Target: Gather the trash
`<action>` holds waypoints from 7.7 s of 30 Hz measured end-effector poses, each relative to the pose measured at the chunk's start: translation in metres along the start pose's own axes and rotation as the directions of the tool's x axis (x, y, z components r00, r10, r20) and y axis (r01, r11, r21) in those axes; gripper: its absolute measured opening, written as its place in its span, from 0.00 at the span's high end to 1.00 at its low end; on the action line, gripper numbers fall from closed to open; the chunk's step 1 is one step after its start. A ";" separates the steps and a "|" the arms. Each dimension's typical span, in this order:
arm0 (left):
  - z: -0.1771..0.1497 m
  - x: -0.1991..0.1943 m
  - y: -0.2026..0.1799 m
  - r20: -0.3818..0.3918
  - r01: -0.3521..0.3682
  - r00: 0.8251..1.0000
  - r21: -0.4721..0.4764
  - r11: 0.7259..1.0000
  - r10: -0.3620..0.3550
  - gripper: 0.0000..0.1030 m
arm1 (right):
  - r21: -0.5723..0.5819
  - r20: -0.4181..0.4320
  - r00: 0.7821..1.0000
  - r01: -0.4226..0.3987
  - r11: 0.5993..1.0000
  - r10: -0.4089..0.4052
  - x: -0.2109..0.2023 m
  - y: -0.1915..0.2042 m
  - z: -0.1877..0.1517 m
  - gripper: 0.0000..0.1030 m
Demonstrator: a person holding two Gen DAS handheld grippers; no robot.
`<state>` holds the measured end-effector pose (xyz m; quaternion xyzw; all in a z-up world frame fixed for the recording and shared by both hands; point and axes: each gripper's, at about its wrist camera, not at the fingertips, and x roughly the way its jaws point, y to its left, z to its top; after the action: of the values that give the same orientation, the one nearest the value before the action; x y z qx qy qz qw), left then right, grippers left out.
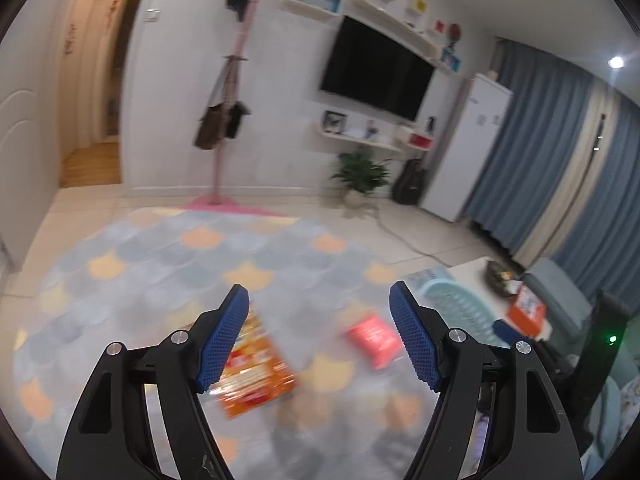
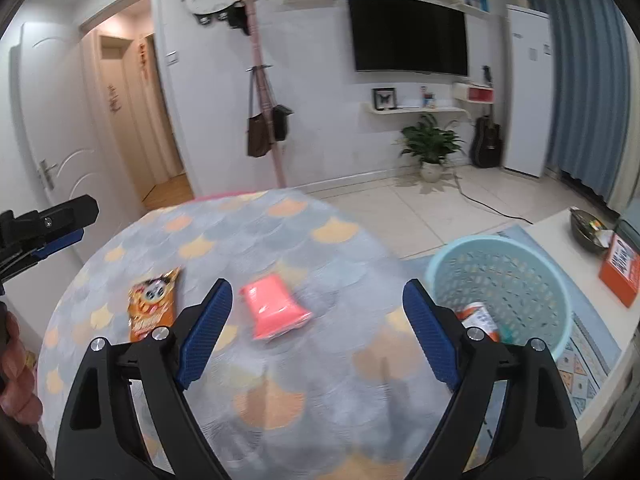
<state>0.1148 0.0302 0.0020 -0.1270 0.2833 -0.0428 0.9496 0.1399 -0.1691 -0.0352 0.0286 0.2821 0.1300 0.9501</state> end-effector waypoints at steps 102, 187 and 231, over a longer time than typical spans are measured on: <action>-0.050 0.116 0.018 -0.309 -0.157 0.931 0.138 0.978 0.193 0.17 | -0.188 -0.322 0.946 -0.104 0.977 0.039 0.108 0.024 -0.001 0.18; -0.008 0.210 -0.228 -0.349 0.384 0.895 0.281 0.879 -0.279 0.18 | 0.427 -0.198 0.942 0.331 0.842 -0.271 0.066 -0.231 -0.018 0.47; -0.058 0.031 -0.013 0.149 -0.093 0.987 0.170 0.981 0.068 0.13 | 0.239 0.091 0.915 0.362 0.901 -0.392 -0.013 -0.027 -0.024 0.21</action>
<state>0.1089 0.0002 -0.0573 -0.0334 0.2148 -0.0200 0.9759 0.1229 -0.1990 -0.0520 0.0856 0.2289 -0.0904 0.9655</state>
